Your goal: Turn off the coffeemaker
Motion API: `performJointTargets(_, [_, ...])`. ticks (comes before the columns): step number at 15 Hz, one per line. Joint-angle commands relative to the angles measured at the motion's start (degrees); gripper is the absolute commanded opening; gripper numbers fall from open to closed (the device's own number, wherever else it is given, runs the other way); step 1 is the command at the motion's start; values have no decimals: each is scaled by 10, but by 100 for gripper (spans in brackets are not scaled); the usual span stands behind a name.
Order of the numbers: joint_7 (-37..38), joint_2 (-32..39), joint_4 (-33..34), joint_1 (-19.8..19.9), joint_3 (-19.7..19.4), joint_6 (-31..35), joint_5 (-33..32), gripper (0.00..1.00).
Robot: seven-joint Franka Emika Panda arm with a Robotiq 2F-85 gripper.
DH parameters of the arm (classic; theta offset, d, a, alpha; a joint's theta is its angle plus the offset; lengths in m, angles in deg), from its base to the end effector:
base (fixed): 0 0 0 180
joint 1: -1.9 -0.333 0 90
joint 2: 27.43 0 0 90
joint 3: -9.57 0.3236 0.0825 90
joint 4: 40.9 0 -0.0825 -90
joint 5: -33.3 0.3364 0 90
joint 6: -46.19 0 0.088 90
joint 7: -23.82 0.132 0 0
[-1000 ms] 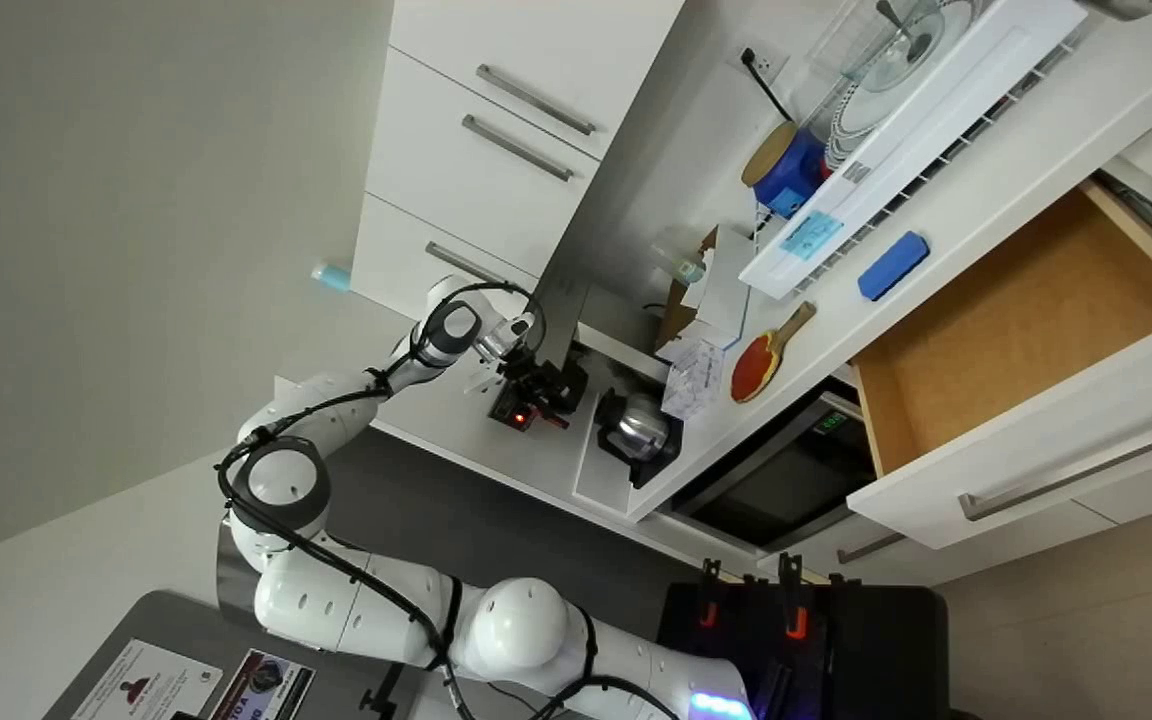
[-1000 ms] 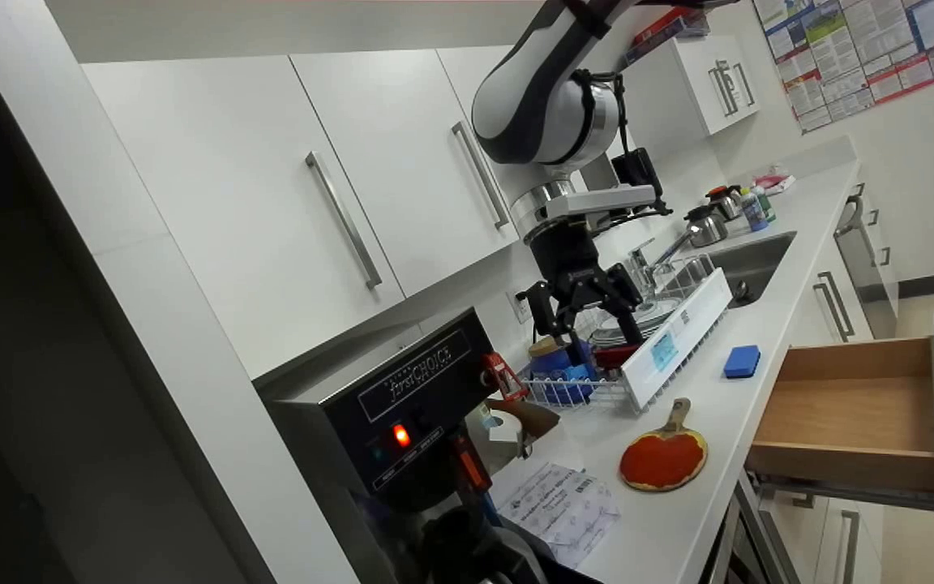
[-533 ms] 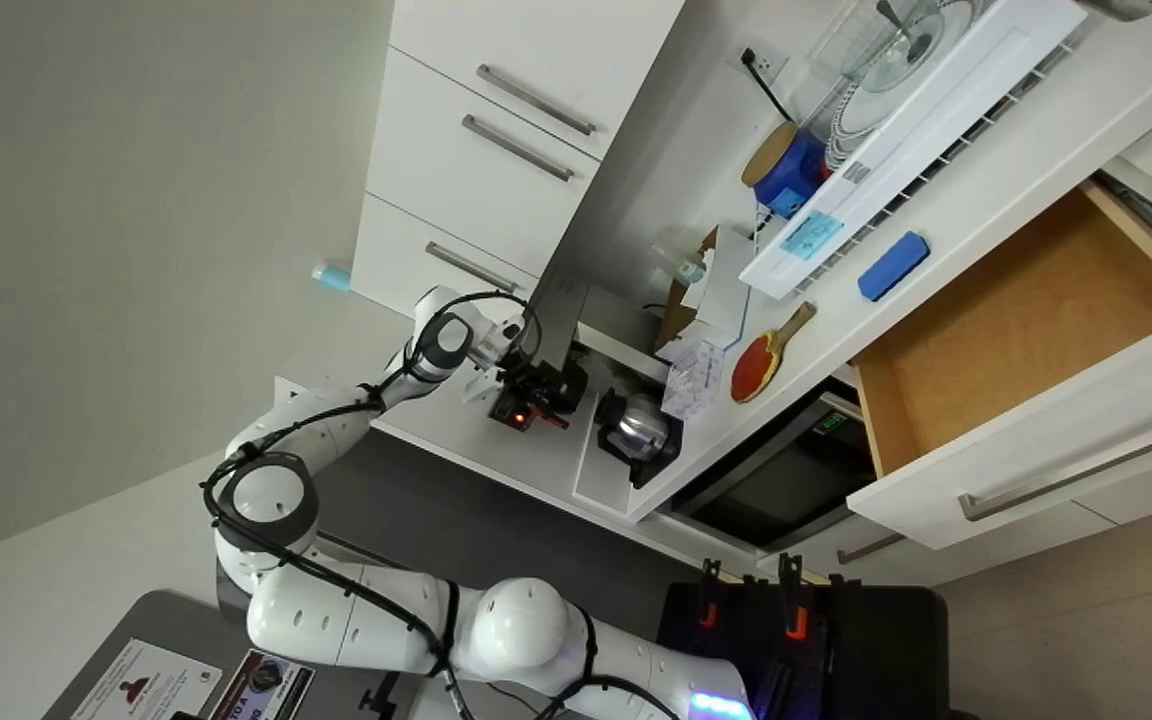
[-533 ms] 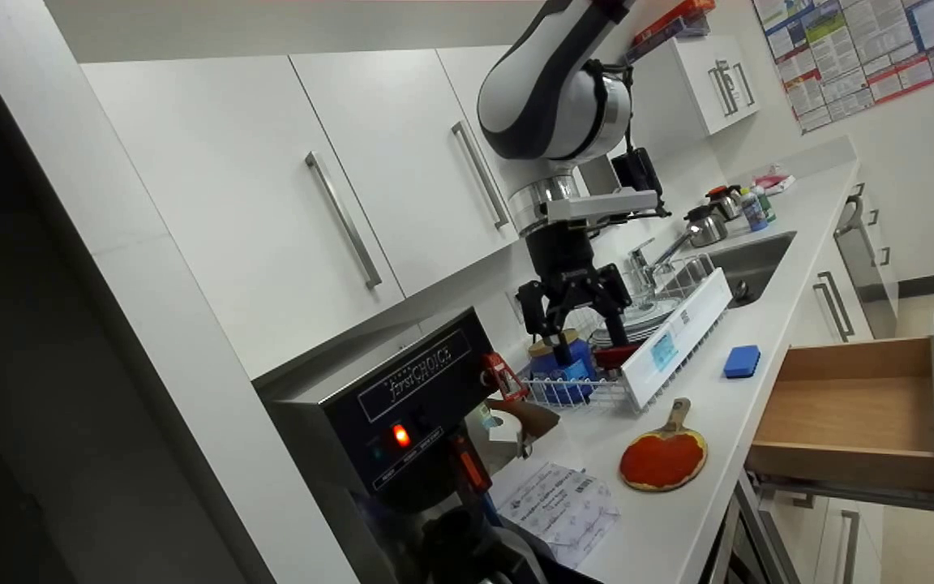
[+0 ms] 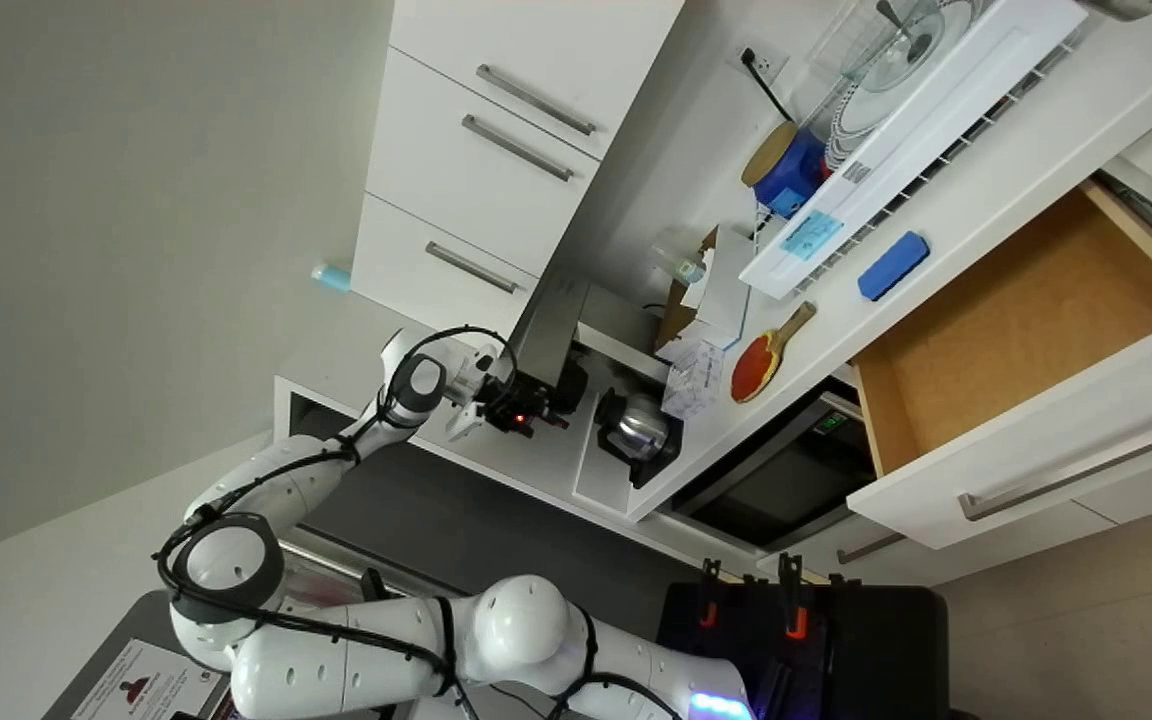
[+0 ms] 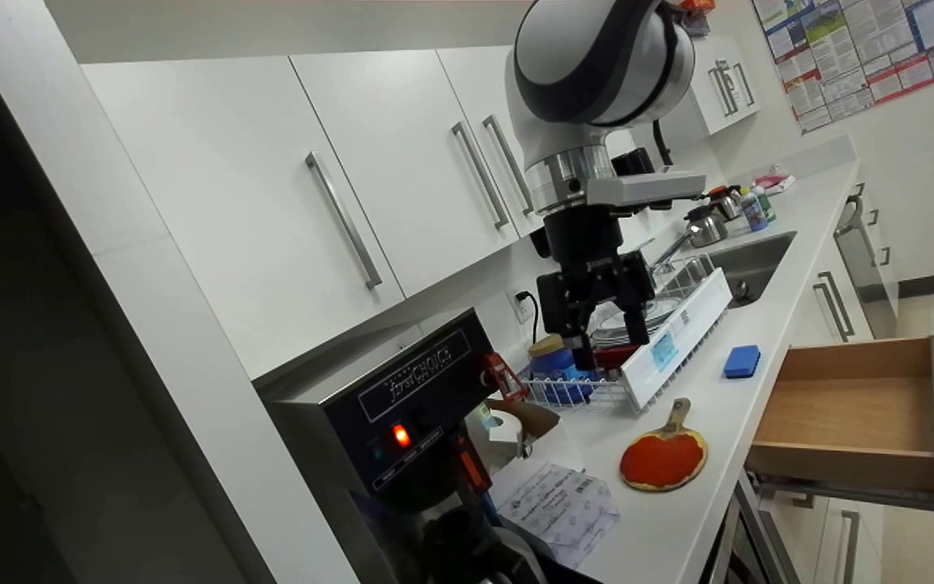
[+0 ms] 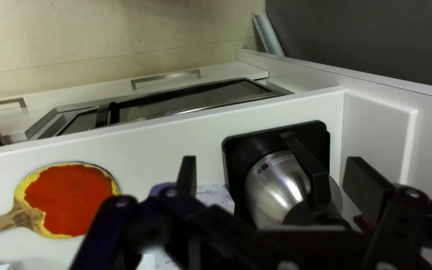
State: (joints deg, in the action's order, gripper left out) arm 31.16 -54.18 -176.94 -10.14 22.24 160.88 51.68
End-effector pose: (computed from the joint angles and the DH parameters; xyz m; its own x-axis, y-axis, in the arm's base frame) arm 0.3280 0.1886 0.4996 0.9864 0.1564 0.0506 0.1636 -0.9640 -0.2096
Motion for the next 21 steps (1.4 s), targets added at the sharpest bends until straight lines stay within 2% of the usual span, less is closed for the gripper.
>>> performJointTargets(1, [2,-8,-3,-7,-1,1,-2,100])
performJointTargets(13, [-1,6,1,-7,-3,-1,-5,100])
performJointTargets(16, [16,-5,4,-16,22,-1,-19,100])
performJointTargets(21, [90,-12,21,-28,68,-7,-28,100])
